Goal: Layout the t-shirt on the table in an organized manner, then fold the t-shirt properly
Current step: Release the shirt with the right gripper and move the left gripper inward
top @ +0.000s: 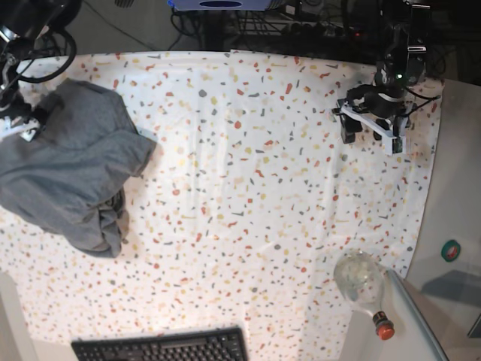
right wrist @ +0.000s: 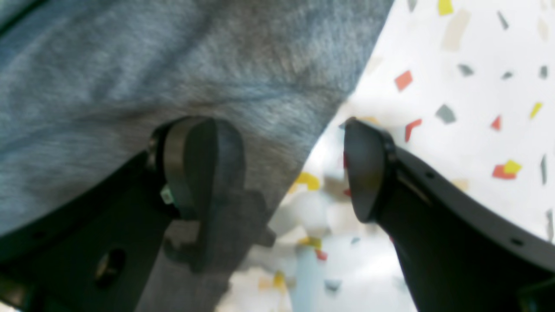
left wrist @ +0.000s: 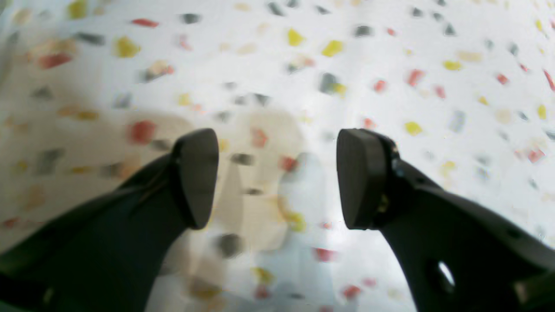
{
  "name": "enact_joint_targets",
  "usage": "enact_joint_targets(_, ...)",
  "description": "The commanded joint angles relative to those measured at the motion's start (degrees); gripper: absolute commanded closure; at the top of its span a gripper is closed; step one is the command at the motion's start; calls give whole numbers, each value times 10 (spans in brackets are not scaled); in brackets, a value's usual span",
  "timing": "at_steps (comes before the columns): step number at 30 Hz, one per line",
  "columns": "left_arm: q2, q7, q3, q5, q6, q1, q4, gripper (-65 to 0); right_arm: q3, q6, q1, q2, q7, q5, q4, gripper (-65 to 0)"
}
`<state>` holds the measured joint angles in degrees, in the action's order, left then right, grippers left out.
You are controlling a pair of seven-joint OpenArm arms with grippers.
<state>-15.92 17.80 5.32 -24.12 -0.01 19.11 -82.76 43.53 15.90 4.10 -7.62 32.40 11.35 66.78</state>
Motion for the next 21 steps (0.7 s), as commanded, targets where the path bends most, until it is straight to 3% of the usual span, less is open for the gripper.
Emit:
enact_joint_targets(1, -4, -9, -8, -3, -13, -3, -12, -411, 0, 0, -9, -7, 1, 0, -12, -432)
enact_joint_targets(4, 1, -9, -33, -3, -52, -3, -30, -411, 0, 0, -11, -3, -5, 0, -39, -428)
enact_joint_targets(6, 8, -9, -64, -3, -58, -4, -37, -411, 0, 1, -5, 9, -6, 0, -36, -365)
enact_joint_targets(8, 15, -9, -103, -2, -58, -27, -34, -411, 5, 30, 7, 17, -7, 0, -19, -194)
enact_joint_targets(10, 19, -9, -141, -1, -58, -47, -18, -411, 6, 88, 17, 17, -4, 0, -1, 0)
enact_joint_targets(12, 32, -9, -191, 1, -58, -76, -3, -411, 8, 122, 24, 16, 2, -1, 22, 0)
enact_joint_targets(17, 74, -9, -283, 1, -58, -146, 61, -410, 76, 129, 52, 5, 75, -1, 141, 0)
enact_joint_targets(21, 129, -11, -338, 1, -58, -207, 125, -410, 85, 129, 83, 4, 89, -1, 235, 0)
